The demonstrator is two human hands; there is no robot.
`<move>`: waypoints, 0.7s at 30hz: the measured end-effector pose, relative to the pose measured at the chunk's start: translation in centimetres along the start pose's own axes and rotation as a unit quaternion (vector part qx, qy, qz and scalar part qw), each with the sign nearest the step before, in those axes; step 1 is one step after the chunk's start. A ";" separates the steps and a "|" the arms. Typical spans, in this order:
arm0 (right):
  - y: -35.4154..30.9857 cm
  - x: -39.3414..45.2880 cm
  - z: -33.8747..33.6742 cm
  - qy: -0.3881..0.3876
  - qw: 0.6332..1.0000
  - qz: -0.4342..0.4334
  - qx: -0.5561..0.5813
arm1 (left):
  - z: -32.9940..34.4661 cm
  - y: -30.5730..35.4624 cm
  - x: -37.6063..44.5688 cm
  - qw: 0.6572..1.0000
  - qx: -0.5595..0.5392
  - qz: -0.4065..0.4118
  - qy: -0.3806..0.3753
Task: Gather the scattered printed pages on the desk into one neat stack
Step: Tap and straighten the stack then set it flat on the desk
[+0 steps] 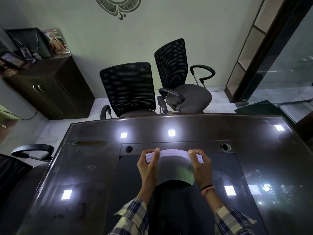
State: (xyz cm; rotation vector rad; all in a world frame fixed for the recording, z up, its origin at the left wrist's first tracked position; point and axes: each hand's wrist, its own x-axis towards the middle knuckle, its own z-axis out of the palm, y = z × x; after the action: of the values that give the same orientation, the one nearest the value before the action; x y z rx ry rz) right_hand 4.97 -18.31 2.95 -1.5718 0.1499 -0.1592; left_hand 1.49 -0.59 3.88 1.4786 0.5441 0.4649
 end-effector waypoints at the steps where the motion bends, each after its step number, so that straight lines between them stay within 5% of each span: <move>1: 0.1 0.0 0.0 -0.005 1.000 0.007 0.003 | -0.1 0.1 0.0 1.000 -0.008 0.001 0.001; 21: -0.4 0.8 -0.5 -0.035 0.999 0.017 0.001 | -0.5 -0.4 0.2 1.000 -0.007 0.011 -0.013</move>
State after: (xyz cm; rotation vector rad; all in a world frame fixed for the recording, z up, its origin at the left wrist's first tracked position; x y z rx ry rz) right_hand 5.69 -18.95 3.37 -1.5702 0.1224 -0.0771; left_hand 1.33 -0.06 3.49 1.4776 0.5031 0.4656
